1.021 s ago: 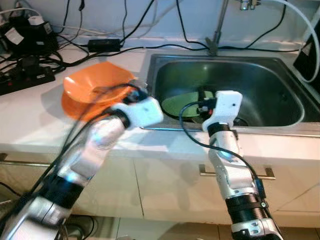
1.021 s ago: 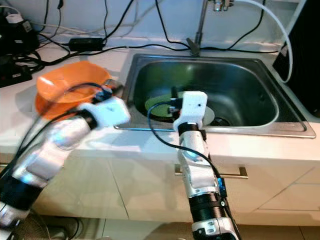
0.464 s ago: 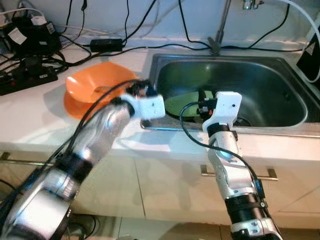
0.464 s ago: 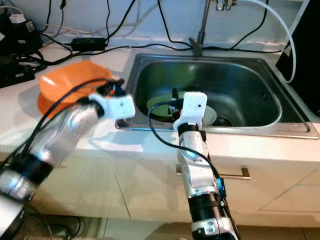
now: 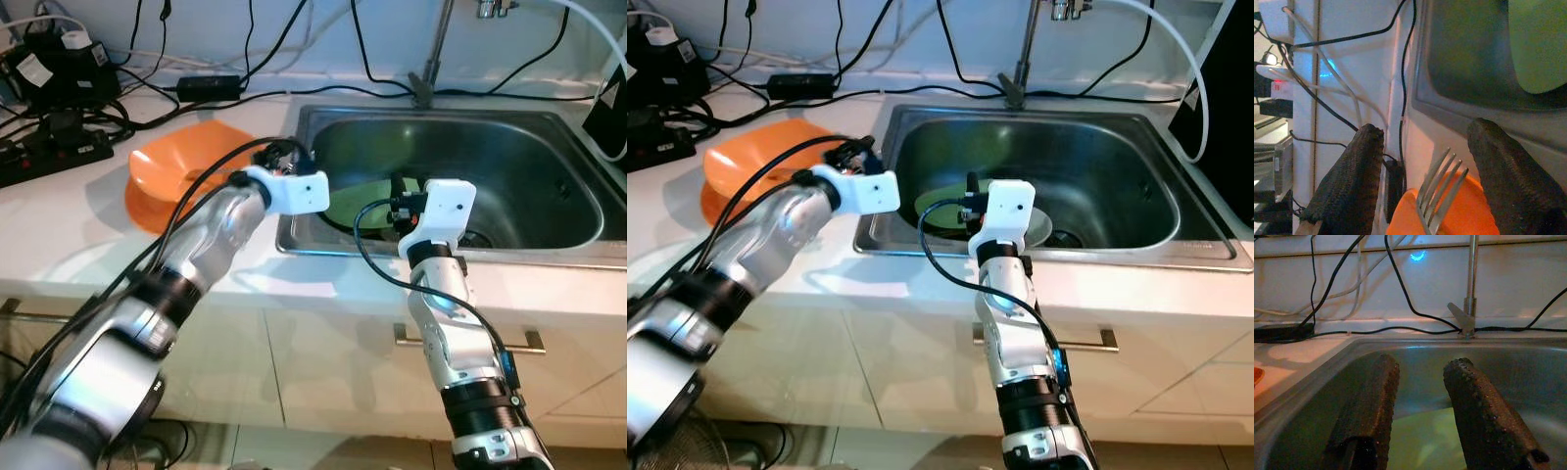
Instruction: Kitchen organization
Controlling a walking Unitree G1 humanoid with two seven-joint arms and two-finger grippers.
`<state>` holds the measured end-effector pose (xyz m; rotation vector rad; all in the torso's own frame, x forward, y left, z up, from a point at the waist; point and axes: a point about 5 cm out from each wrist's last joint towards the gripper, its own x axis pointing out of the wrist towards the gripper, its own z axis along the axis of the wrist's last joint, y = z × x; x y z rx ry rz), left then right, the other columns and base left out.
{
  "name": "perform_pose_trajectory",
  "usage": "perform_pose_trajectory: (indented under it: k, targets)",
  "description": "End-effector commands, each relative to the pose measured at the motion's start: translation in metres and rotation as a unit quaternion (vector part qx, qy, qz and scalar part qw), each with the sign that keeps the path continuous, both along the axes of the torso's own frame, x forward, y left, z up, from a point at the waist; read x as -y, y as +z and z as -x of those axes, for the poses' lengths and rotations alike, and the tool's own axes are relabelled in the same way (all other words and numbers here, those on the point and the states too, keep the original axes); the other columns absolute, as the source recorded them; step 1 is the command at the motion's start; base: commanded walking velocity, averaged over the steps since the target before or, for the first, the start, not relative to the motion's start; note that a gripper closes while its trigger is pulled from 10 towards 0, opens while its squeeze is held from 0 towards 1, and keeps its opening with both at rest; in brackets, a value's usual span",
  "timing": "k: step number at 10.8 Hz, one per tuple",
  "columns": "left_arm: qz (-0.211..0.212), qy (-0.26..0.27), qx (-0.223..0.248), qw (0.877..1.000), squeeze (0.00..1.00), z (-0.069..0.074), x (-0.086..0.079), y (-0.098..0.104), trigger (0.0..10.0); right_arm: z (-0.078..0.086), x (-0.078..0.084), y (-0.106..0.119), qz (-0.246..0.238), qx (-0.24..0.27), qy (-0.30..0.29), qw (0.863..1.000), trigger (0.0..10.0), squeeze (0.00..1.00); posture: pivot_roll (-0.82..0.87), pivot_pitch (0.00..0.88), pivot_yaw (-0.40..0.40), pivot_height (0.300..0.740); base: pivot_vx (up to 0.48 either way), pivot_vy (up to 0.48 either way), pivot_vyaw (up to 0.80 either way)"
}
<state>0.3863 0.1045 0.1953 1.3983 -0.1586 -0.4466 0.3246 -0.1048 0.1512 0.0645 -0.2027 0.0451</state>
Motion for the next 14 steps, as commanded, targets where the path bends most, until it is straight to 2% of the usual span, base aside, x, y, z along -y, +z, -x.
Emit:
perform_pose_trajectory:
  k: [1, 4, 5, 6, 12, 14]
  targets:
    - [-0.012, 0.004, -0.002, 1.0, 0.0, -0.004, 0.001, -0.001, 10.0, -0.003, -0.001, 0.004, 0.002, 0.007, -0.002, 1.0, 10.0, 0.0, -0.06, 0.0, 0.037, 0.74, 0.0, 0.0, 0.0]
    - [-0.03, 0.02, -0.002, 0.999, 0.0, -0.009, 0.003, -0.006, 10.0, -0.003, 0.0, 0.004, 0.003, 0.006, -0.004, 1.0, 10.0, 0.0, -0.06, 0.0, 0.038, 0.74, 0.0, 0.0, 0.0]
    - [-0.027, 0.024, 0.0, 0.999, 0.0, -0.011, 0.003, -0.006, 1.1, -0.003, 0.0, 0.004, 0.003, 0.007, -0.004, 1.0, 10.0, 0.0, -0.06, 0.0, 0.038, 0.74, 0.0, 0.0, 0.0]
    - [-0.026, 0.028, 0.009, 0.999, 0.0, -0.012, 0.003, -0.005, 0.0, -0.003, 0.0, 0.004, 0.003, 0.007, -0.005, 1.0, 10.0, 0.0, -0.06, 0.0, 0.036, 0.74, 0.0, 0.0, 0.0]
    - [-0.021, 0.029, 0.033, 0.999, 0.0, -0.014, 0.005, 0.001, 0.0, -0.004, 0.0, 0.005, 0.004, 0.007, -0.004, 1.0, 10.0, 0.0, -0.06, 0.0, 0.03, 0.74, 0.0, 0.0, 0.0]
    - [-0.013, 0.026, 0.053, 0.998, 0.0, -0.015, 0.006, 0.01, 0.0, -0.004, 0.0, 0.004, 0.004, 0.006, -0.003, 1.0, 10.0, 0.0, -0.05, 0.0, 0.027, 0.74, 0.0, 0.0, 0.0]
